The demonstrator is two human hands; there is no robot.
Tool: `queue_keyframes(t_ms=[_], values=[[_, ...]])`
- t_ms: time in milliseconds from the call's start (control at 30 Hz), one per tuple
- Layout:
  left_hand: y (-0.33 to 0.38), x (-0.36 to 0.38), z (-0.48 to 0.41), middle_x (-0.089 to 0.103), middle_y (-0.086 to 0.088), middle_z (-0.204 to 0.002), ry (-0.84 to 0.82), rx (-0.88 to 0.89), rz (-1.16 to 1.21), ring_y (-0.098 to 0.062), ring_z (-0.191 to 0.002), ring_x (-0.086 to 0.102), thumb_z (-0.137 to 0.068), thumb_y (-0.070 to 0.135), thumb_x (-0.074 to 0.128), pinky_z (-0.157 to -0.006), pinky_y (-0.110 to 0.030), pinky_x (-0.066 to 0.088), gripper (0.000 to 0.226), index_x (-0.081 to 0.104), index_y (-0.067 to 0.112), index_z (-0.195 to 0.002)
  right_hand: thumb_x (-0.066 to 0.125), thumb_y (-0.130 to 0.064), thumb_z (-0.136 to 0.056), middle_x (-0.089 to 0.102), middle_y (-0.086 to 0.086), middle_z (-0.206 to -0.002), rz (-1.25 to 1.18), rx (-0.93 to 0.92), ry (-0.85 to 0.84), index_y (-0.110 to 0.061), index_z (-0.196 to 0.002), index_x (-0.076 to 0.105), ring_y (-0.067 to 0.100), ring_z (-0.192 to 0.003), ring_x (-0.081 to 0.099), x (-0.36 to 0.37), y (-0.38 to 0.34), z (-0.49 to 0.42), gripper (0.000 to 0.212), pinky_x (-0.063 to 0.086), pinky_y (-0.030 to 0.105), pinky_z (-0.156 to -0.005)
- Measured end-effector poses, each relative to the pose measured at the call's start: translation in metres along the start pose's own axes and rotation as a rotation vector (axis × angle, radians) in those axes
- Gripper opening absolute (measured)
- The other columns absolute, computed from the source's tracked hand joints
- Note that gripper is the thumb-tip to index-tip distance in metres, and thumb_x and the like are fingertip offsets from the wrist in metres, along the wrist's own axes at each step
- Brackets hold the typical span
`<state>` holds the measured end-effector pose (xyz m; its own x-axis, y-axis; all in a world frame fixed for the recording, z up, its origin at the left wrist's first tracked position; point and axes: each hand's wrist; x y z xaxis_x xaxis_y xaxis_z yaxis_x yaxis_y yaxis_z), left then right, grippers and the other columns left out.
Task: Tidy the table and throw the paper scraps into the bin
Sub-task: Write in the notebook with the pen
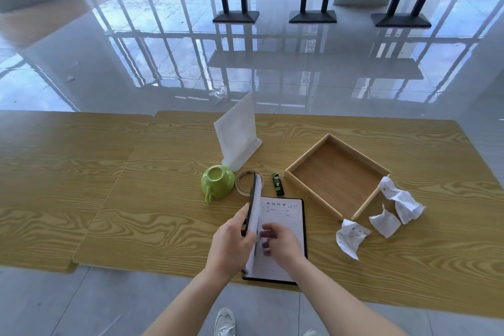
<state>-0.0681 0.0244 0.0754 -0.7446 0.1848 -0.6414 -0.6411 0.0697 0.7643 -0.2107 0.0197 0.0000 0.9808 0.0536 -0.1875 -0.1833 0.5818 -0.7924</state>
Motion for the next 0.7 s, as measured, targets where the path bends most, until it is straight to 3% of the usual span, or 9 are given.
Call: queue_keyframes(t_ms=[67, 133, 200, 267, 367, 433, 533, 700], values=[[0.004, 0.004, 0.000, 0.040, 0.066, -0.096, 0.003, 0.032, -0.011, 0.028, -0.087, 0.050, -0.084, 0.016, 0.056, -0.072, 0.003, 0.037, 0.061, 0.041, 0.035, -0.140, 0.043, 0.006, -0.094, 0.065, 0.003, -0.107, -0.031, 0.008, 0.014, -0.012, -0.127, 0.057, 0.026, -0.090, 0.068, -0.008, 0.002, 0.002, 0.040, 0.061, 0.036, -0.074], [0.008, 0.008, 0.000, 0.040, 0.066, -0.097, -0.002, 0.064, -0.023, 0.033, -0.093, 0.045, -0.083, 0.017, 0.057, -0.076, 0.007, 0.033, 0.063, 0.036, 0.043, -0.137, 0.047, 0.002, -0.095, 0.066, 0.006, -0.104, -0.076, 0.007, 0.047, -0.012, -0.124, 0.058, 0.025, -0.089, 0.069, -0.018, 0.004, 0.005, 0.034, 0.061, 0.036, -0.073], [0.010, 0.013, -0.001, 0.050, 0.057, -0.096, -0.019, 0.063, -0.036, 0.026, -0.094, 0.050, -0.083, 0.020, 0.057, -0.077, 0.004, 0.036, 0.059, 0.037, 0.047, -0.131, 0.052, -0.003, -0.095, 0.068, 0.009, -0.101, -0.120, 0.002, 0.086, -0.013, -0.120, 0.060, 0.025, -0.088, 0.069, -0.030, 0.007, 0.007, 0.028, 0.062, 0.036, -0.073], [0.010, 0.021, -0.001, 0.060, 0.042, -0.092, -0.018, 0.053, -0.054, 0.018, -0.092, 0.055, -0.083, 0.023, 0.058, -0.075, -0.001, 0.041, 0.052, 0.047, 0.041, -0.130, 0.056, -0.007, -0.095, 0.069, 0.009, -0.099, -0.155, 0.000, 0.122, -0.015, -0.117, 0.061, 0.026, -0.088, 0.069, -0.044, 0.012, 0.009, 0.024, 0.062, 0.035, -0.071], [0.014, 0.038, -0.001, 0.068, 0.015, -0.103, -0.002, 0.087, -0.148, -0.001, -0.092, 0.060, -0.084, 0.023, 0.062, -0.072, -0.006, 0.040, 0.044, 0.057, 0.030, -0.127, 0.056, -0.013, -0.096, 0.071, 0.007, -0.096, -0.169, -0.001, 0.191, -0.017, -0.112, 0.063, 0.024, -0.085, 0.069, -0.063, 0.021, 0.012, 0.018, 0.062, 0.033, -0.068], [0.020, 0.049, -0.003, 0.068, 0.002, -0.106, -0.011, 0.093, -0.198, -0.015, -0.096, 0.062, -0.084, 0.023, 0.062, -0.074, -0.018, 0.046, 0.043, 0.057, 0.023, -0.126, 0.055, -0.017, -0.096, 0.071, 0.006, -0.093, -0.162, -0.002, 0.227, -0.018, -0.108, 0.065, 0.021, -0.083, 0.068, -0.073, 0.026, 0.011, 0.015, 0.060, 0.033, -0.069], [0.028, 0.064, -0.005, 0.063, -0.002, -0.106, -0.069, 0.037, -0.299, -0.023, -0.097, 0.060, -0.086, 0.028, 0.057, -0.079, -0.034, 0.050, 0.044, 0.053, 0.018, -0.128, 0.054, -0.022, -0.097, 0.070, -0.002, -0.088, -0.123, 0.008, 0.249, -0.025, -0.100, 0.064, 0.013, -0.080, 0.065, -0.086, 0.028, 0.010, 0.010, 0.060, 0.035, -0.073], [0.038, 0.089, -0.005, 0.055, 0.001, -0.107, -0.124, 0.048, -0.511, -0.023, -0.094, 0.057, -0.085, 0.030, 0.048, -0.062, -0.032, 0.040, 0.031, 0.050, 0.022, -0.115, 0.052, -0.028, -0.099, 0.066, -0.005, -0.093, -0.134, 0.034, 0.228, -0.023, -0.103, 0.063, 0.013, -0.081, 0.064, -0.097, 0.029, 0.007, 0.013, 0.058, 0.041, -0.085]])
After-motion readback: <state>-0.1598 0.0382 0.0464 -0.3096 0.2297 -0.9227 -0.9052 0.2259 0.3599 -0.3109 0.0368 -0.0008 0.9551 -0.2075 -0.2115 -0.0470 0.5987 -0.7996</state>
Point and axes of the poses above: each hand's wrist, its own z-axis away from the middle knuckle, its own x-axis out of the palm, y = z × x
